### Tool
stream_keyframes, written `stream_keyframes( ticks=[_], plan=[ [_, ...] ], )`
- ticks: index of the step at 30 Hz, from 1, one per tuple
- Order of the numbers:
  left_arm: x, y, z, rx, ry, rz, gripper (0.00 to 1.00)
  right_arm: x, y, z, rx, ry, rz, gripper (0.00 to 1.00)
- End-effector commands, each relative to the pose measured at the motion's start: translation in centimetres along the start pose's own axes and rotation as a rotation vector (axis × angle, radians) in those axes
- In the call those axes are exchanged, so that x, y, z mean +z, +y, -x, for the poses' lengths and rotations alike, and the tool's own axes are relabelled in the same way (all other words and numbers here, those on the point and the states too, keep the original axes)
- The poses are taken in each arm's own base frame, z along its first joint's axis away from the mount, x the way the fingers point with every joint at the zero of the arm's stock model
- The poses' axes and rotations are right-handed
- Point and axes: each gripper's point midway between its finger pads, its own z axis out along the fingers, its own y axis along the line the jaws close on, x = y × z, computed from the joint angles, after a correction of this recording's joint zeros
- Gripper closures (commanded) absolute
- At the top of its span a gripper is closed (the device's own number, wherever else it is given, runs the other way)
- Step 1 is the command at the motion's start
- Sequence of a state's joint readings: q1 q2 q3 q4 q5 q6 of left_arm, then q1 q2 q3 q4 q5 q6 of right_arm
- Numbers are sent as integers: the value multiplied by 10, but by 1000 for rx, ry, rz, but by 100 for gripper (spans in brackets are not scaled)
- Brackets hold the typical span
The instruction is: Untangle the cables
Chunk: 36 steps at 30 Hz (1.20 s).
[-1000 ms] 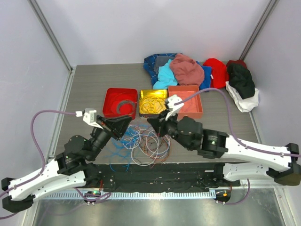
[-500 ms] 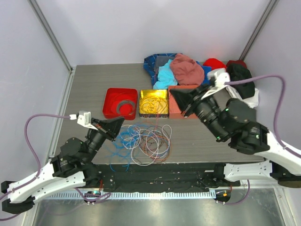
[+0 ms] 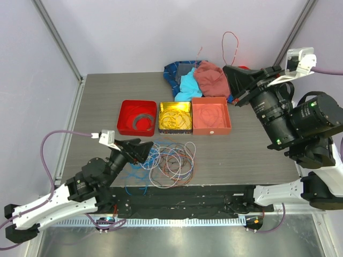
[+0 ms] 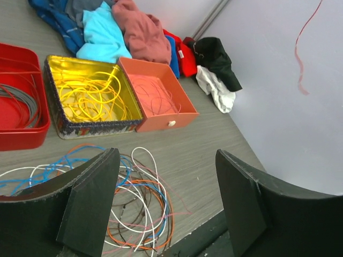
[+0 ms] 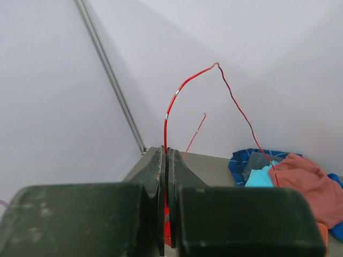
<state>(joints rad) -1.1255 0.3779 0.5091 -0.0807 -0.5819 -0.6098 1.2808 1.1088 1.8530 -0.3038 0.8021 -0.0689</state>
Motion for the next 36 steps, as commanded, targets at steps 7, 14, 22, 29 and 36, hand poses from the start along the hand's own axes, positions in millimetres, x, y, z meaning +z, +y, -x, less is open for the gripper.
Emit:
stream_keyframes(
  ticks=[7, 14, 22, 29, 36],
  plan=[
    [-5, 3, -17, -89, 22, -25, 24, 6, -32, -56, -149, 85, -193, 99],
    [-13, 17, -34, -109, 59, -6, 24, 21, -68, -133, -119, 196, -271, 99],
    [-22, 27, -35, -109, 63, 13, 24, 49, -119, -188, -103, 290, -355, 99],
    [-27, 36, -29, -87, 37, 37, 24, 64, -157, -218, -77, 326, -394, 99],
    [-29, 40, -30, -80, 39, 46, 23, 68, -186, -255, -34, 343, -407, 99]
  ],
)
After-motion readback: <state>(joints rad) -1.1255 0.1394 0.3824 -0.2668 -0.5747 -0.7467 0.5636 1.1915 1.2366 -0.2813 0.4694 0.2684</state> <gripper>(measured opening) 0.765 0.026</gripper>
